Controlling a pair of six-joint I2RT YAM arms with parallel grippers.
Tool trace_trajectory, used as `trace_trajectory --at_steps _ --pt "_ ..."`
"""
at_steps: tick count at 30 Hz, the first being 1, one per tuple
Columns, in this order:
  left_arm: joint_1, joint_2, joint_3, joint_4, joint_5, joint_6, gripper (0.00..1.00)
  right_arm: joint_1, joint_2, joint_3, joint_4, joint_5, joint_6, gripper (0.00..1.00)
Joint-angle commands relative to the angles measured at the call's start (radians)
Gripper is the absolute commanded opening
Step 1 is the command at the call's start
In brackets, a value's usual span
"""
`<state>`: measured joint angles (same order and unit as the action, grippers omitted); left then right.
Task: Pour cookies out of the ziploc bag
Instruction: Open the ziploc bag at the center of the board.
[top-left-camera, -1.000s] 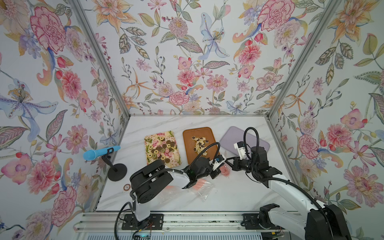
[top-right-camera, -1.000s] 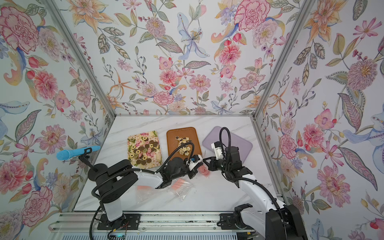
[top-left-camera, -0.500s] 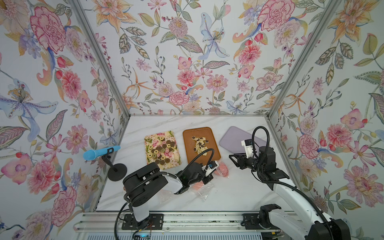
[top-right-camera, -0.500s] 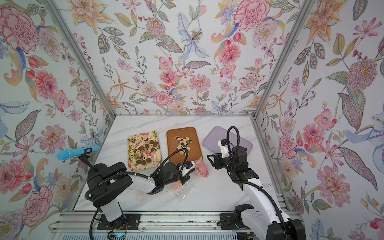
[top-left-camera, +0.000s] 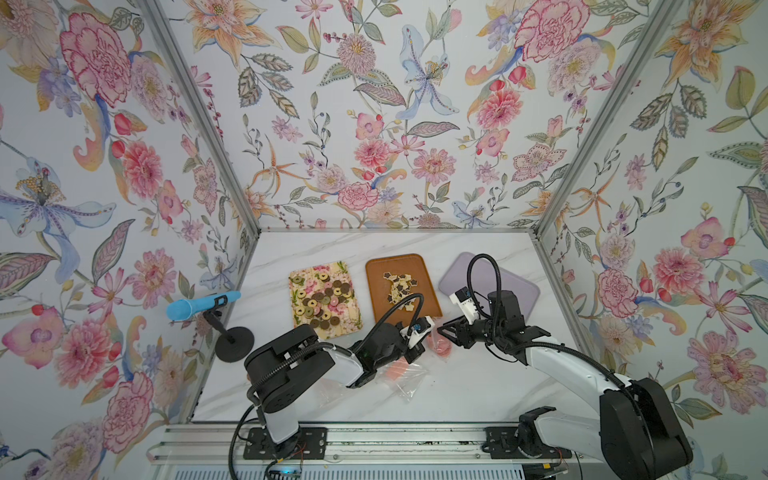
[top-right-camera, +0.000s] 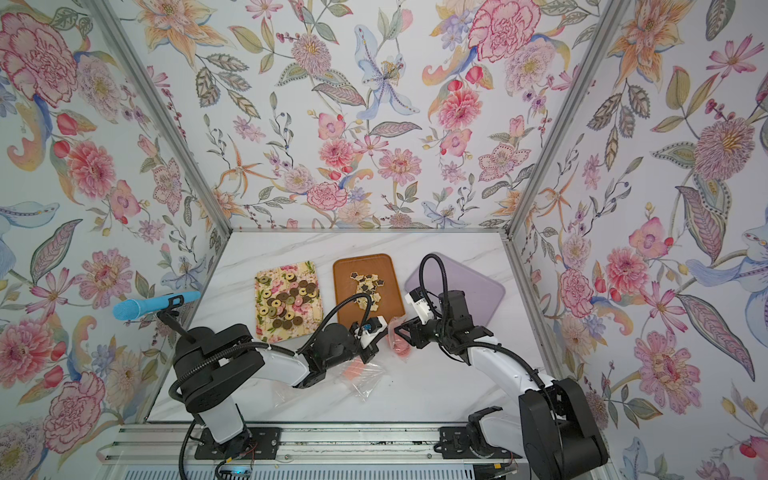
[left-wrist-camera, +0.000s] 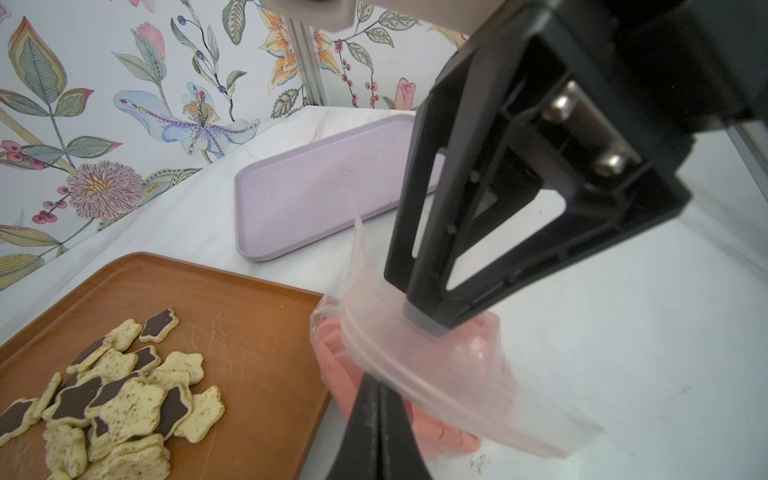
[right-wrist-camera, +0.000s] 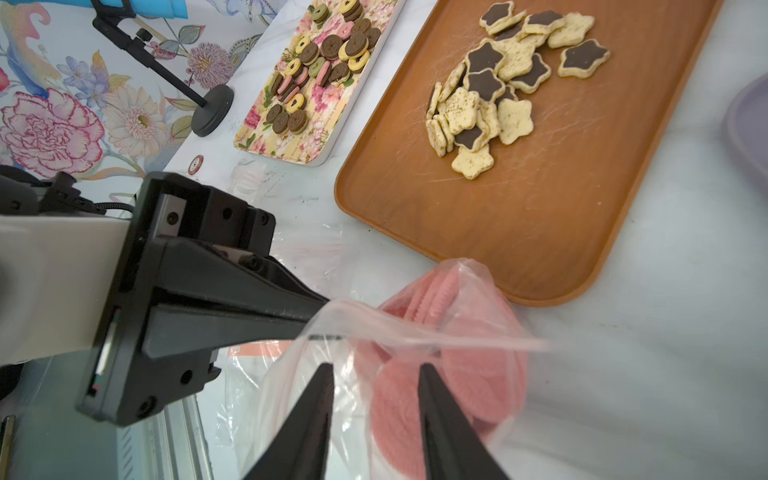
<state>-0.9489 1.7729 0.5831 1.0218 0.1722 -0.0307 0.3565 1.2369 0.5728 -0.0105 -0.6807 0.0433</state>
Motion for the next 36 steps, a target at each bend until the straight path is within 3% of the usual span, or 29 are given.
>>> trace_trajectory --at_steps 1,13,16,20,36 --pt "0.017 0.017 0.017 0.050 0.007 -0.005 0.00 0.016 0.029 0.027 0.011 -0.003 -0.043 0.38" --pt "0.024 0.025 0.038 0.036 0.039 -0.008 0.00 0.045 0.071 0.037 0.079 0.022 -0.043 0.37" --pt "0.024 0.023 0.043 0.028 0.039 -0.006 0.00 0.047 0.100 0.057 0.066 0.005 -0.043 0.26" --pt "0.024 0.025 0.047 0.016 0.039 -0.005 0.00 0.048 0.108 0.065 0.060 -0.005 -0.037 0.00" --pt "0.024 -0.003 0.042 -0.083 0.049 0.016 0.00 0.024 -0.032 0.032 -0.002 0.183 0.046 0.00"
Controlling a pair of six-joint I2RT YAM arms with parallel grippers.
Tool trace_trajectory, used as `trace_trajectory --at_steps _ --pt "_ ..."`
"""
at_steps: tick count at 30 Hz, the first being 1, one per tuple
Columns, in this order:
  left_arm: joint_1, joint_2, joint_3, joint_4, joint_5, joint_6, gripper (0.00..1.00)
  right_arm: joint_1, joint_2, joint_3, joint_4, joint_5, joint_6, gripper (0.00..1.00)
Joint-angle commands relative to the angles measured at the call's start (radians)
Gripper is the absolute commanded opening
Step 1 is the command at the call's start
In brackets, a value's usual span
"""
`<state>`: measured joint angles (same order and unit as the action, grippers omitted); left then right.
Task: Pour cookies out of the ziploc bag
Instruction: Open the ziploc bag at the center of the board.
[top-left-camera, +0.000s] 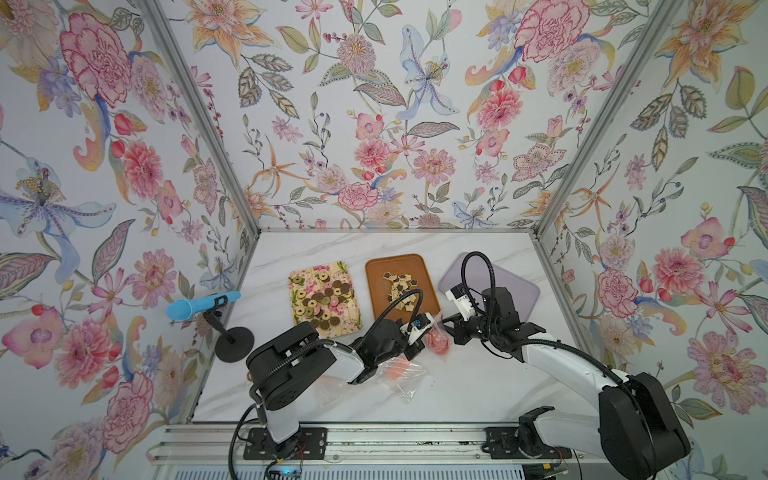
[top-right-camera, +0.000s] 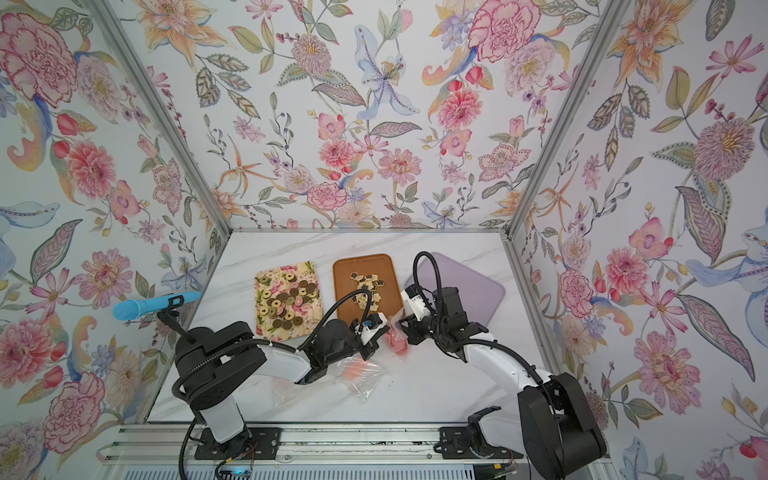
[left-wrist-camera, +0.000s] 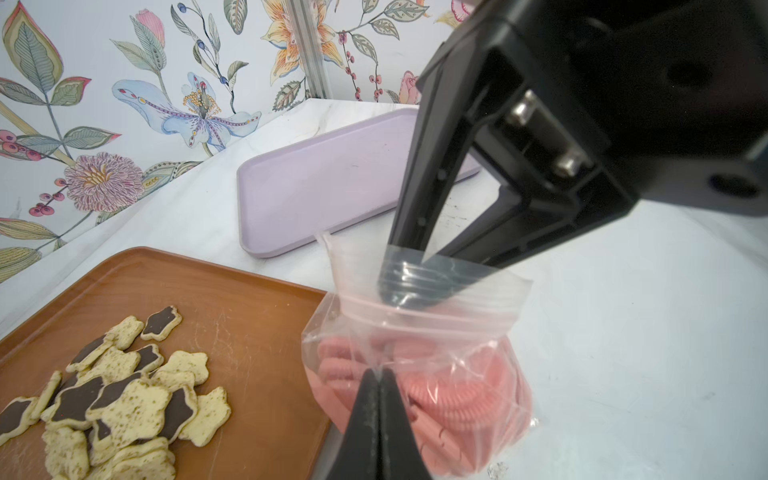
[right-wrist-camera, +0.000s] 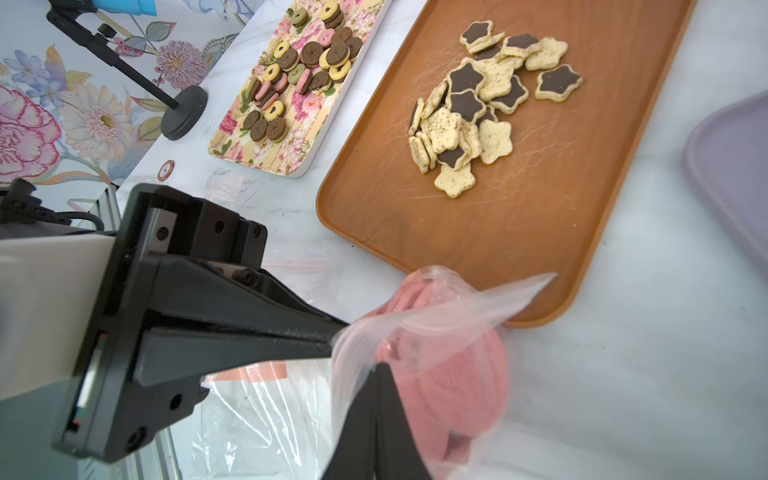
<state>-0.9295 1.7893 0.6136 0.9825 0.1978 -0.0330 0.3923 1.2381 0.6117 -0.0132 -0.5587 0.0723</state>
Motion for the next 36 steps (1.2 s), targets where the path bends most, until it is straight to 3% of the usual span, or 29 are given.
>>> trace_trajectory --at_steps 1,17,36 --pt "0.004 -0.022 0.010 -0.045 0.023 0.021 0.00 -0.015 -0.037 -0.011 0.000 0.061 0.015 0.00" --pt "0.004 -0.075 -0.032 -0.075 -0.022 0.033 0.00 -0.034 -0.059 -0.027 -0.048 0.223 0.051 0.00" --pt "0.021 -0.090 -0.075 -0.047 -0.065 0.019 0.00 -0.074 -0.070 -0.016 -0.131 0.287 0.127 0.00"
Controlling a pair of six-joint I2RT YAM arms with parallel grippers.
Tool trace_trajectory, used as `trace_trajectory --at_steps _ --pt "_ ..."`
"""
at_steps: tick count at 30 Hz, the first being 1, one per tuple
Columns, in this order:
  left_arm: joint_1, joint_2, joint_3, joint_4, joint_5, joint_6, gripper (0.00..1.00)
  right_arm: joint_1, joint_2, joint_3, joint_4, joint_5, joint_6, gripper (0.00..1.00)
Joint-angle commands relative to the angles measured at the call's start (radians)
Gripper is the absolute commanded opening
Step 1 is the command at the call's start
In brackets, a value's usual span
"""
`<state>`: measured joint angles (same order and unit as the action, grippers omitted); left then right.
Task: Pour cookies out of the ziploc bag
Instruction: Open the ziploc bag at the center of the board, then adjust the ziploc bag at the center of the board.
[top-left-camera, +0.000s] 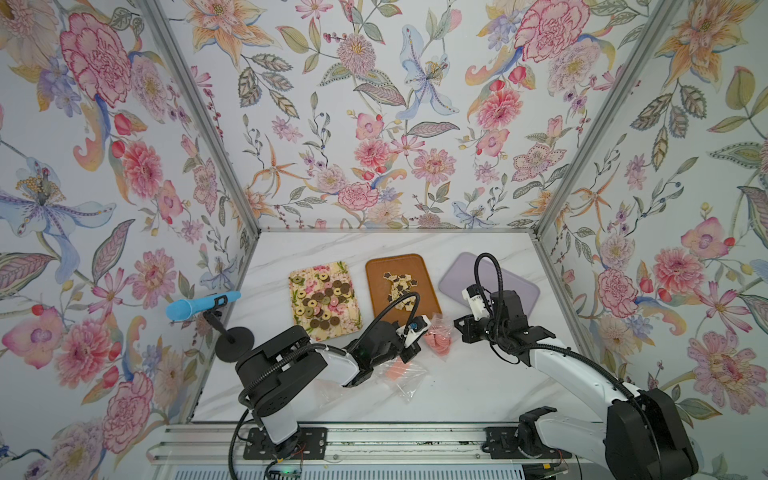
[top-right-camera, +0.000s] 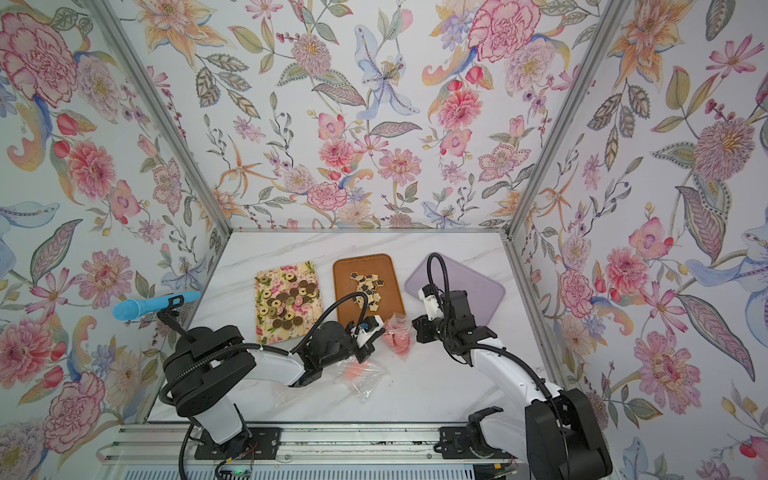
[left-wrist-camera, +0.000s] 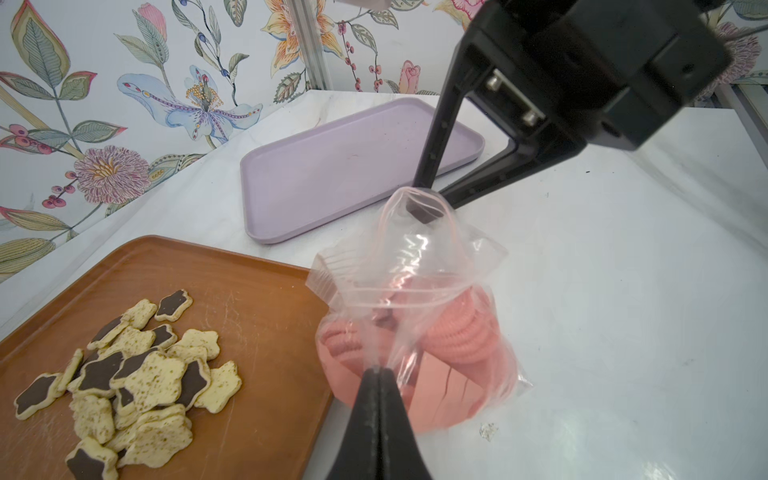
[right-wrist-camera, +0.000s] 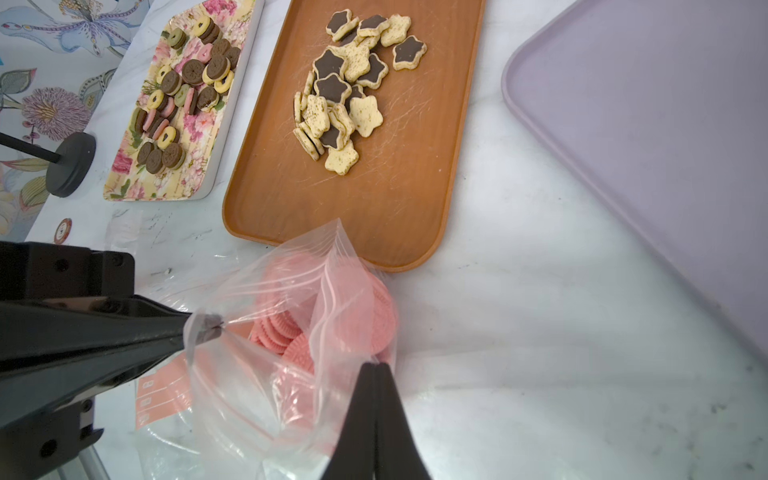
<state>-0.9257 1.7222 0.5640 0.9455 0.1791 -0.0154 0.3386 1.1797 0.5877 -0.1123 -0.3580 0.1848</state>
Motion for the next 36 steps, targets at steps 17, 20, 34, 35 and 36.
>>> trace_trajectory --at_steps 17,20,34,35,36 --pt "0.024 -0.044 -0.011 0.003 -0.018 0.009 0.00 -0.157 -0.152 -0.034 -0.068 0.112 0.060 0.01" --pt "0.023 -0.038 0.006 0.006 0.001 0.005 0.00 -0.131 -0.189 -0.033 0.024 -0.020 0.036 0.20" --pt "0.022 -0.090 -0.007 0.023 0.015 -0.006 0.00 0.002 -0.070 -0.070 0.214 -0.282 0.199 0.40" --pt "0.022 -0.090 -0.007 0.030 0.018 -0.008 0.00 0.002 -0.066 -0.072 0.226 -0.290 0.208 0.40" --pt "0.021 -0.090 -0.008 0.034 0.019 -0.010 0.00 0.004 -0.061 -0.070 0.222 -0.285 0.215 0.40"
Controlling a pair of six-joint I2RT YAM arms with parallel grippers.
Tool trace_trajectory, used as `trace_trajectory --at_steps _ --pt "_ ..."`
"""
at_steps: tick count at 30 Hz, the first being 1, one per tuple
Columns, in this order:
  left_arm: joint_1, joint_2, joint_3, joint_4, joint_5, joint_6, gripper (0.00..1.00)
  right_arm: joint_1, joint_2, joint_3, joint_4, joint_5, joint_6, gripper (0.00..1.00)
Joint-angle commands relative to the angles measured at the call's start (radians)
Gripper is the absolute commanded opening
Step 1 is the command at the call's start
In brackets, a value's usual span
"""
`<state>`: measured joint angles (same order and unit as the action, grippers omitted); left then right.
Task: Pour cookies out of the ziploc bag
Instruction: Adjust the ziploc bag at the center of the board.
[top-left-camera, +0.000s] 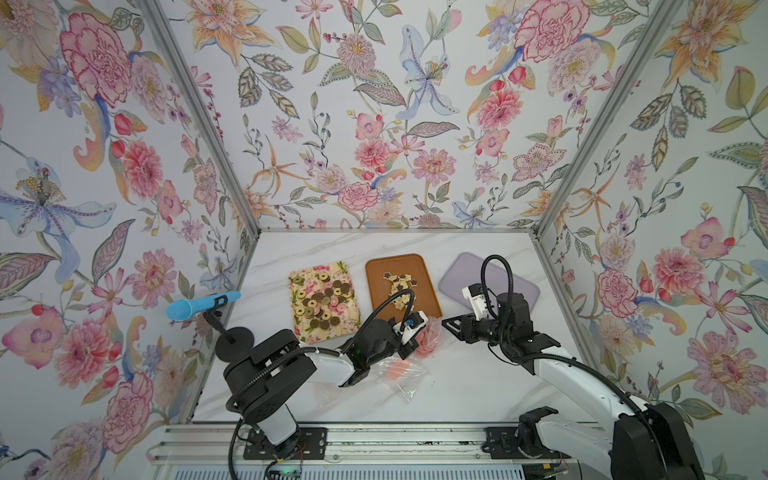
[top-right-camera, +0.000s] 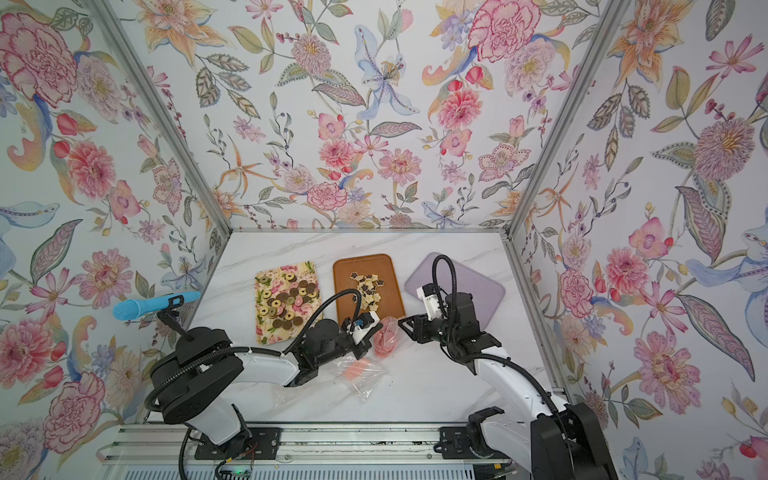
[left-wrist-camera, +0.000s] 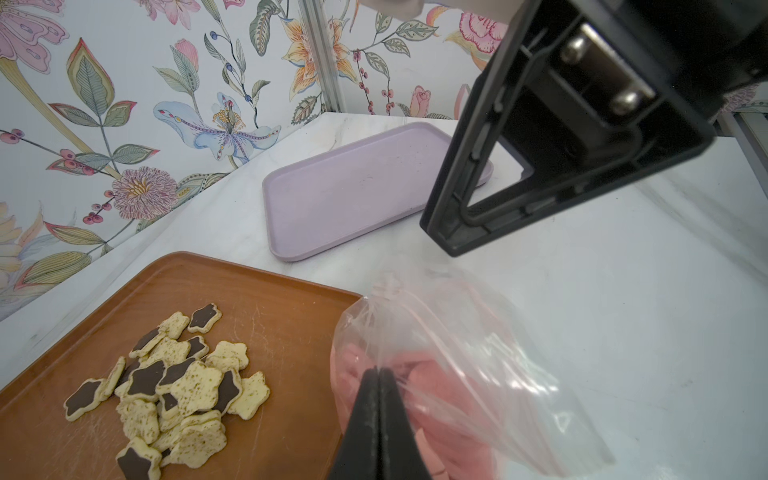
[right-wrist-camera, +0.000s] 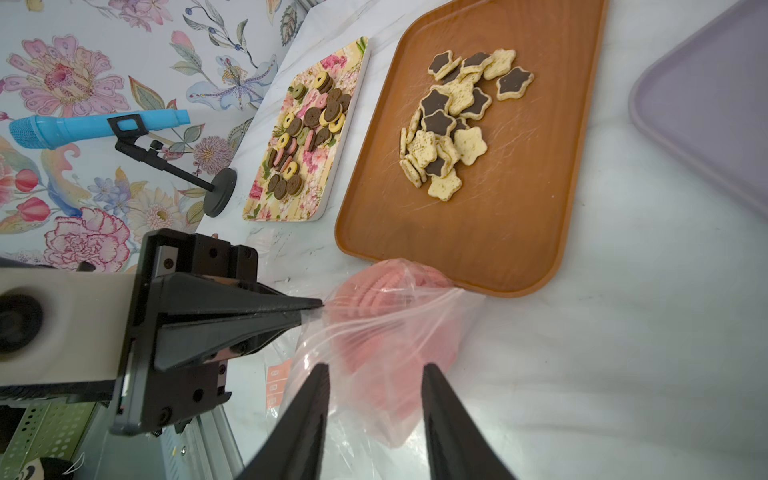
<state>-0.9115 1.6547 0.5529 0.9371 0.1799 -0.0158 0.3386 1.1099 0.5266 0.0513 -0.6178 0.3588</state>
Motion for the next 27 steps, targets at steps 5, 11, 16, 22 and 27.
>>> trace_trajectory --at_steps 5,11,16,22,27 --pt "0.005 -0.013 0.009 0.049 0.015 -0.013 0.00 0.008 0.033 0.014 -0.022 0.011 0.038 0.35" --pt "0.004 -0.014 0.009 0.046 0.011 -0.012 0.00 0.009 0.000 0.019 -0.125 0.036 0.051 0.34" --pt "0.003 -0.010 0.011 0.046 0.013 -0.011 0.00 0.010 -0.064 -0.027 -0.132 0.058 0.130 0.39" --pt "0.003 -0.007 0.006 0.048 0.016 -0.012 0.00 0.026 -0.089 -0.120 0.022 0.072 0.258 0.42" --pt "0.002 -0.009 0.007 0.044 0.016 -0.009 0.00 0.045 -0.065 -0.125 0.064 0.097 0.287 0.44"
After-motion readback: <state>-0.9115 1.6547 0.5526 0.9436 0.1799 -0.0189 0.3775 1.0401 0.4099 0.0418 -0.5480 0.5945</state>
